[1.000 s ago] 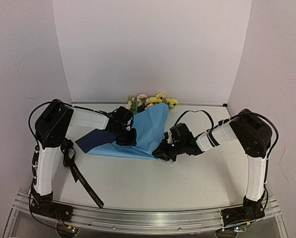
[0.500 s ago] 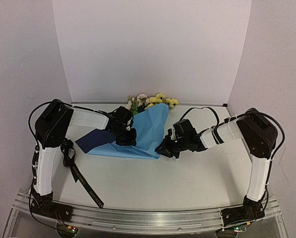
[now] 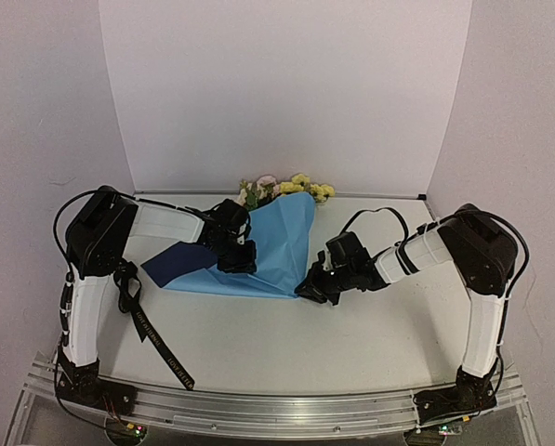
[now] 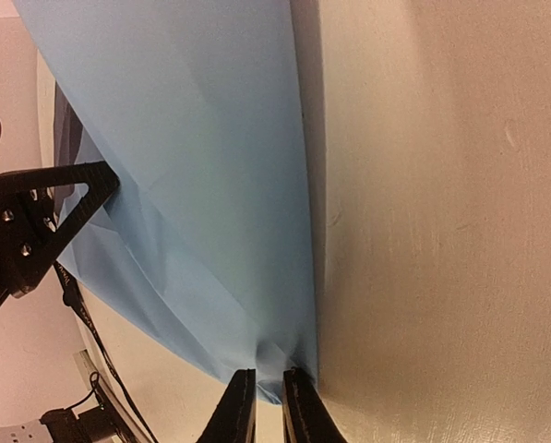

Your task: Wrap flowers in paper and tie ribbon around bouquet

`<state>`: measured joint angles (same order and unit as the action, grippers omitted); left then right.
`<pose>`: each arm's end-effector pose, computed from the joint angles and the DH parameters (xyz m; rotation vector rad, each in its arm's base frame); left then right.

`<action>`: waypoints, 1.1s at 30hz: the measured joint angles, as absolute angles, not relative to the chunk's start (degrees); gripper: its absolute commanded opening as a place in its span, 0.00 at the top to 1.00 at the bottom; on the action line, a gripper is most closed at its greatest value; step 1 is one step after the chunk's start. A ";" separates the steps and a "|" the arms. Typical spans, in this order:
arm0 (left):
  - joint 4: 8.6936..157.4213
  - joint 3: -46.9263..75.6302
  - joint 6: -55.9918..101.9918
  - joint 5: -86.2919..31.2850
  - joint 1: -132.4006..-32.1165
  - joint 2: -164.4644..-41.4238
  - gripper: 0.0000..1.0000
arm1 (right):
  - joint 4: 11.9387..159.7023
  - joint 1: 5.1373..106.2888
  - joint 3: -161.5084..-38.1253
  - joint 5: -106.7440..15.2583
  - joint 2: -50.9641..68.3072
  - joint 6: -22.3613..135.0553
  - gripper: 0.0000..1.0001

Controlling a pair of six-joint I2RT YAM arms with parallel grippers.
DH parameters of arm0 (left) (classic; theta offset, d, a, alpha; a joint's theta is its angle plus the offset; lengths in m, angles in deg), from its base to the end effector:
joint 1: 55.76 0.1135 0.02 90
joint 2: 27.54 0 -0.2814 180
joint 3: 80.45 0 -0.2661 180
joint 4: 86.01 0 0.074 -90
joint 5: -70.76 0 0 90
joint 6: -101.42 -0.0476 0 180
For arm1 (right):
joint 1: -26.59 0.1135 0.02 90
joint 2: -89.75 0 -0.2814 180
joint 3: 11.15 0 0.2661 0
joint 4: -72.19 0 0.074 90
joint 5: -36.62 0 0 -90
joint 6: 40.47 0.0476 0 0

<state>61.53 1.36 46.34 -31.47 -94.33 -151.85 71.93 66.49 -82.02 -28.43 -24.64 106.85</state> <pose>0.3693 -0.3074 0.1259 0.1700 2.7392 -0.6971 0.3051 0.2813 0.1063 0.1502 2.6460 1.2412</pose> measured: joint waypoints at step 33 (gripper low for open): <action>58.75 1.09 44.23 -43.41 -97.51 -150.84 0.92 | 81.27 67.23 -86.18 -32.47 -24.46 105.34 0.89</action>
